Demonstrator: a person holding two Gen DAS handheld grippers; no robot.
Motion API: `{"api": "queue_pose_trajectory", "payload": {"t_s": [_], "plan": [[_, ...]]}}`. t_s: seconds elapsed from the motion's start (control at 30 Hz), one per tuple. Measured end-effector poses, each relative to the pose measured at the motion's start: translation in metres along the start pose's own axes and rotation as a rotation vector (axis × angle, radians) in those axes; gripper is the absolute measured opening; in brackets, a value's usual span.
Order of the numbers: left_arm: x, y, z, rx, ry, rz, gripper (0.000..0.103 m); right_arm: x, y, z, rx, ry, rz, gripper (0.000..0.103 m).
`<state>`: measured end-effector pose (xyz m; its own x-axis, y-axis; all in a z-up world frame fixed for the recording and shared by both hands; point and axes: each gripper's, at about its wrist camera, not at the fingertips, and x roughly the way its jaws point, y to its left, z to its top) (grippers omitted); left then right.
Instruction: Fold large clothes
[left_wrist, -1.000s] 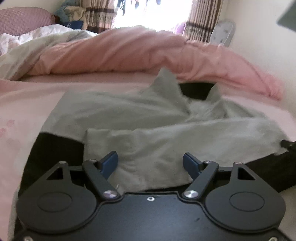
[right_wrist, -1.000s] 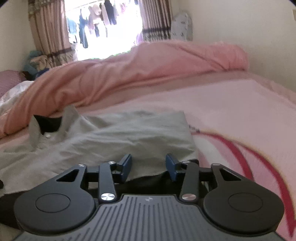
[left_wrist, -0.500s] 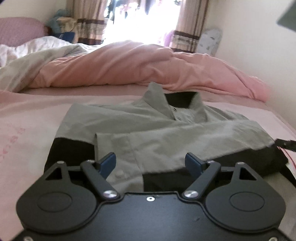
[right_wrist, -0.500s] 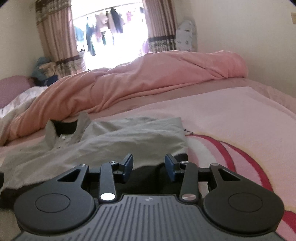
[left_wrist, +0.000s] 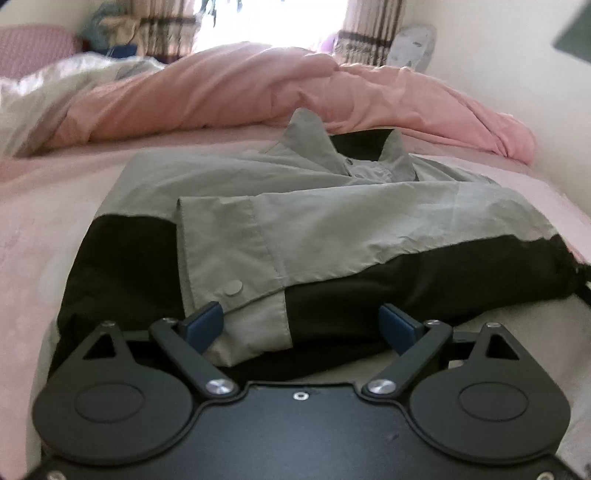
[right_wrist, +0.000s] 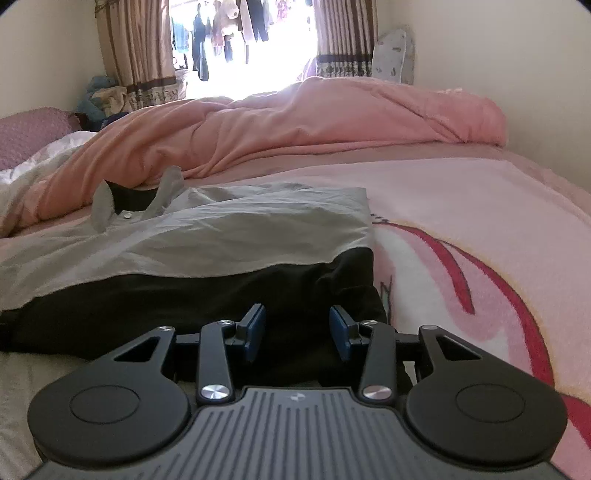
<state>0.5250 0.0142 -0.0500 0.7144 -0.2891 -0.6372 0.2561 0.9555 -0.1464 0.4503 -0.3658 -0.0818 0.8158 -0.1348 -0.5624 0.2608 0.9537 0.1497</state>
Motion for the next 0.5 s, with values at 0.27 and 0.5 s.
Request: {"api": "queue_pose_trajectory", "payload": {"t_s": [0.27, 0.5], "plan": [[-0.097, 0.013, -0.024, -0.015, 0.041, 0.015, 0.093, -0.121, -0.038, -0.037, 0.042, -0.009, 0.097, 0.067], [-0.193, 0.048, -0.108, -0.043, 0.076, 0.055, 0.093, -0.201, -0.091, -0.110, 0.142, 0.066, 0.165, 0.068]]}}
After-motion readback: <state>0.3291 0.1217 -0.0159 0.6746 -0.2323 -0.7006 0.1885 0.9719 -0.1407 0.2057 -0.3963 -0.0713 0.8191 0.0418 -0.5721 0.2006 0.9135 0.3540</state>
